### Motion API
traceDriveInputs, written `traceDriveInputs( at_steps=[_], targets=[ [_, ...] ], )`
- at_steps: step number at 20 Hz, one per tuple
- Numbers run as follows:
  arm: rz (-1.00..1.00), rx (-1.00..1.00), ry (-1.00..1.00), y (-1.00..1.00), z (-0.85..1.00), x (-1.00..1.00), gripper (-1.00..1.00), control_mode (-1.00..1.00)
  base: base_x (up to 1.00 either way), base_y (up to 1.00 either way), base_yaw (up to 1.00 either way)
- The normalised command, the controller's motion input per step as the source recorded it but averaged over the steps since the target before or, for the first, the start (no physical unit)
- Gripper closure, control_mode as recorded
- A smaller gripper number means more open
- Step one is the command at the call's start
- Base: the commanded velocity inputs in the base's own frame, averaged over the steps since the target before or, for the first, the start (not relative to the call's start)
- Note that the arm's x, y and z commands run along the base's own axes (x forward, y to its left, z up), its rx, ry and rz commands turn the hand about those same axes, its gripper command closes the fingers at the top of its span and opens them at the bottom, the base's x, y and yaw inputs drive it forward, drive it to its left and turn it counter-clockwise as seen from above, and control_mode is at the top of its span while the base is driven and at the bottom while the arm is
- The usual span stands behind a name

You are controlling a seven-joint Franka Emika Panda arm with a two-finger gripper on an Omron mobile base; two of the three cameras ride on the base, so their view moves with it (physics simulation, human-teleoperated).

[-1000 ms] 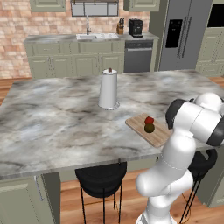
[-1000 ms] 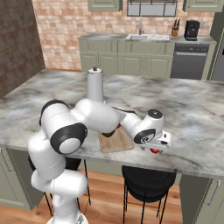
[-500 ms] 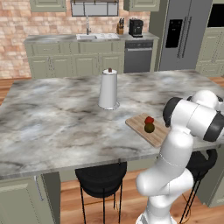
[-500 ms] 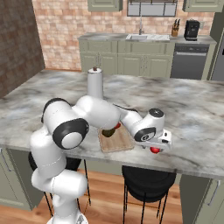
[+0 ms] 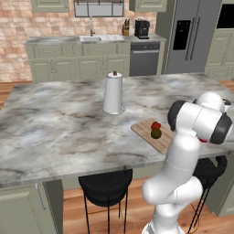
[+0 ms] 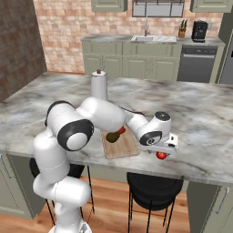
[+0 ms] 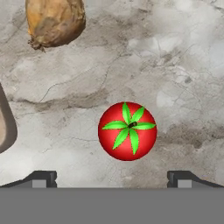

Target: Place the avocado, onion, tomato, and bell pepper on the cutting board.

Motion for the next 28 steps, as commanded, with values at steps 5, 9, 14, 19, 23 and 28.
traceDriveInputs(
  at_steps=[5,9,14,19,23,28],
  targets=[
    [0.01,0.00,0.00,-0.06,-0.07,0.06,-1.00,-1.00,0.00,0.00,0.00],
    [0.01,0.00,0.00,-0.06,-0.05,0.05,-1.00,-1.00,0.00,0.00,0.00],
    [0.01,0.00,0.00,-0.02,-0.03,0.08,-1.00,-1.00,0.00,0.00,0.00],
    [0.01,0.00,0.00,0.00,-0.07,0.11,-1.00,-1.00,0.00,0.00,0.00],
    [0.01,0.00,0.00,-0.06,-0.09,0.12,-1.00,-1.00,0.00,0.00,0.00],
    [0.01,0.00,0.00,-0.12,-0.12,0.06,-1.00,-1.00,0.00,0.00,0.00]
  ],
)
